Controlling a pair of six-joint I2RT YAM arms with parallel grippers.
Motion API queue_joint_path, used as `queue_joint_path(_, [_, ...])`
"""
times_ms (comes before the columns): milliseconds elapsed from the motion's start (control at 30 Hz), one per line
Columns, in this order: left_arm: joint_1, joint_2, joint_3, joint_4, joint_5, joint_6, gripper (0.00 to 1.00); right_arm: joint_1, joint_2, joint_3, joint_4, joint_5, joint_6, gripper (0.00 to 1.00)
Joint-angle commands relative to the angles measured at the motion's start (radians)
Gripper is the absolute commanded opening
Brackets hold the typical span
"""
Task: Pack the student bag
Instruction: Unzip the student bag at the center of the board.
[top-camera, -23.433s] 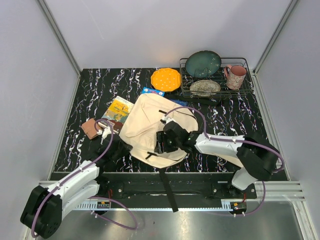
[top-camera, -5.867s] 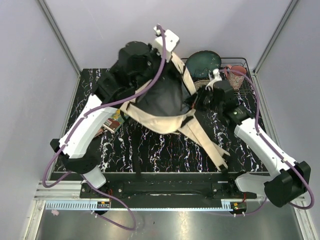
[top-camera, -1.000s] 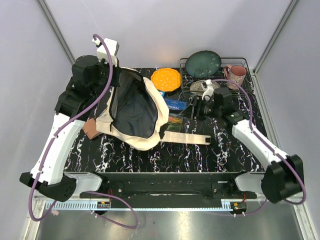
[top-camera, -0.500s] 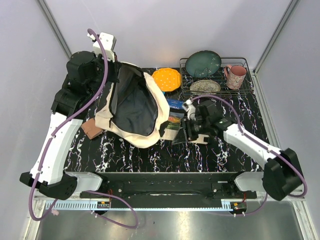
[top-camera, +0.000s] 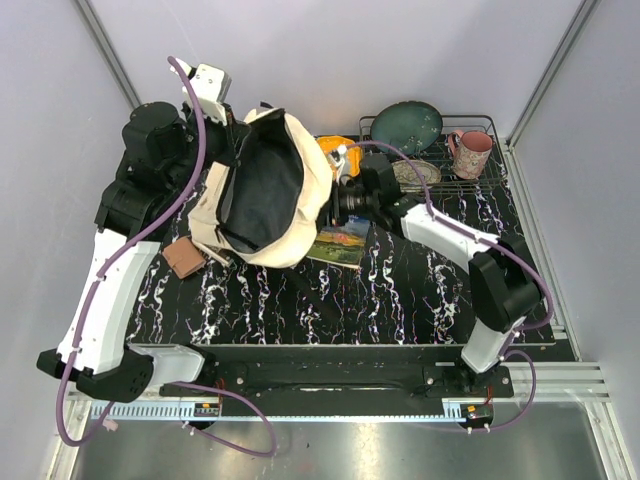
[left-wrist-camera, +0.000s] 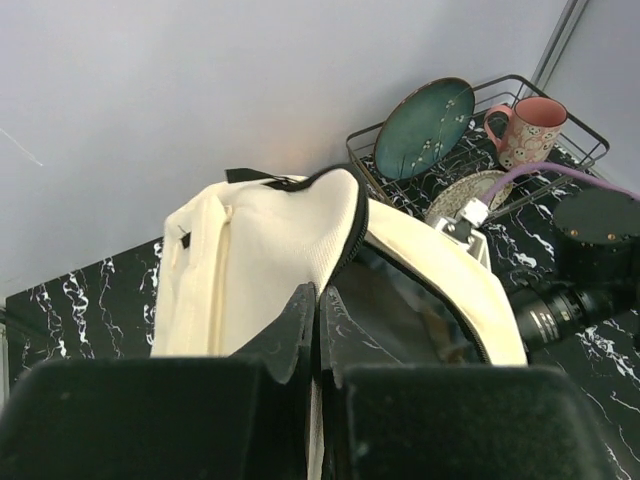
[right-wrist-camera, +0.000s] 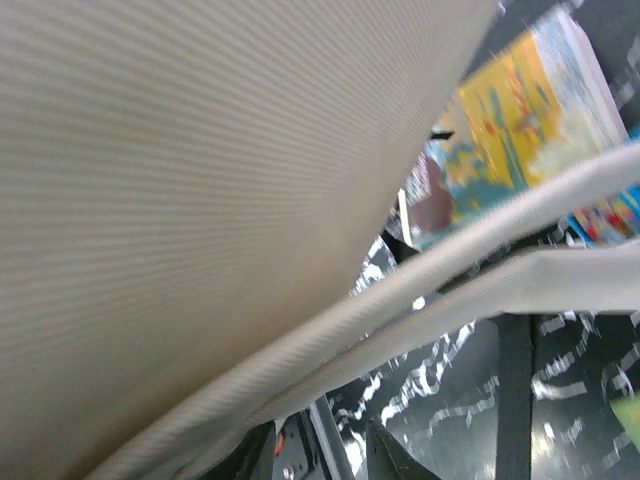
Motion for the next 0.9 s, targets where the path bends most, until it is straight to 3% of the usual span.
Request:
queue_joint_path(0, [0.001,-0.059,0.067,0.15,0.06,-0.003,0.0,0.019,0.052,0.153,0.2,-0.108,0.087,0.46])
queue_joint_path(267, [0.002,-0.023,0.067,0.148,0.022,0.038,0.0,0.063,0.136,0.144,0.226,-0.102,0.102,0.49])
queue_joint_path(467, [0.004,0.017,0.049,0.127,-0.007,0.077,0.0,0.094,0.151,0.092,0.111,0.045,0.076,0.52])
queue_joint_path(700, [0.004,-0.012,-0.179,0.078,-0.012,0.069,0.0,0.087,-0.029,-0.209,0.01,0.307,0.02,0.65])
queue_joint_path(867, [0.004,-0.052,-0.383,0.087,0.01,0.032,0.0,0.07,-0.166,-0.272,-0.144,0.447,0.0,0.73])
